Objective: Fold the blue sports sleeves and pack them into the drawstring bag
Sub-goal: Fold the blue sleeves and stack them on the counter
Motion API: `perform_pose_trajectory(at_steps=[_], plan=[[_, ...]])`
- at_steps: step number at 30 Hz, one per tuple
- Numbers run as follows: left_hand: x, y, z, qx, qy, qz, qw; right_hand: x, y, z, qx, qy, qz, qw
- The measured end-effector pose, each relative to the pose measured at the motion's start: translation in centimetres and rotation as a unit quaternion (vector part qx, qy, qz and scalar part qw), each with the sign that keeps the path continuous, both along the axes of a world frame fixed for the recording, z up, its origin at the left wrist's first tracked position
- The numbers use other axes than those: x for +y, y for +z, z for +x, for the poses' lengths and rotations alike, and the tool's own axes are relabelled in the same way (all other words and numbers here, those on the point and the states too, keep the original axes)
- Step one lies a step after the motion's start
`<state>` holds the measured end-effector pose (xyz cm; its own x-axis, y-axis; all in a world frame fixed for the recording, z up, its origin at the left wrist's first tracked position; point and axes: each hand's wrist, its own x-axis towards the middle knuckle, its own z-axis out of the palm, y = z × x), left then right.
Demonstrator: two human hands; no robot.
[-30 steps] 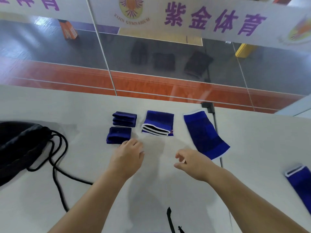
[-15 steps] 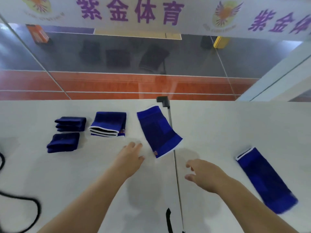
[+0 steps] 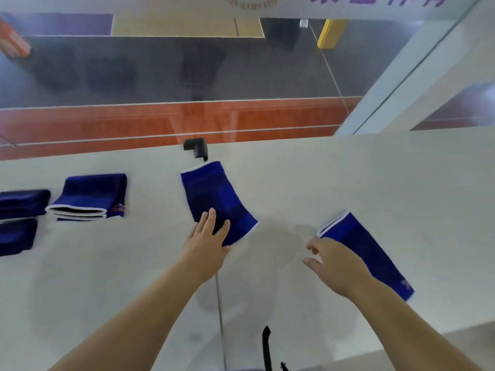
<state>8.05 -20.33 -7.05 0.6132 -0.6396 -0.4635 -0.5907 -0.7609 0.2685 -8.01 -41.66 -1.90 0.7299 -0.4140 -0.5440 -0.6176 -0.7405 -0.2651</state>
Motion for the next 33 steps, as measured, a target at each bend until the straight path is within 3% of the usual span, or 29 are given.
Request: perform_pose_trajectory(at_steps=[12,20,24,27,33], plan=[[-4.8,0.1,-8.0,0.039,-0.104,-0.054,0.992,-7.2,-1.6,-7.0,-0.087,-0.111,-0.054,0.989],[-6.0,0.1,-9.9,0.044,-0.068,-0.079,0.994,-8.7,-2.8,-9.4,0.033,-0.147,-0.081,0.985],[-5.9,0.3,-10.0,0.047,-0.016,-0.111,0.993,-9.3,-3.1,-9.4,0.049,-0.204,-0.07,0.975],[-5.8,0.5,-10.1,0.039,0.013,-0.119,0.992,-9.5,-3.1,-9.6,0.006,-0.252,0.002,0.968],[-7.1,1.3,-10.6,0.027,0.036,-0.158,0.986,-9.0,-0.7,-9.0,-0.161,-0.273,0.068,0.946]])
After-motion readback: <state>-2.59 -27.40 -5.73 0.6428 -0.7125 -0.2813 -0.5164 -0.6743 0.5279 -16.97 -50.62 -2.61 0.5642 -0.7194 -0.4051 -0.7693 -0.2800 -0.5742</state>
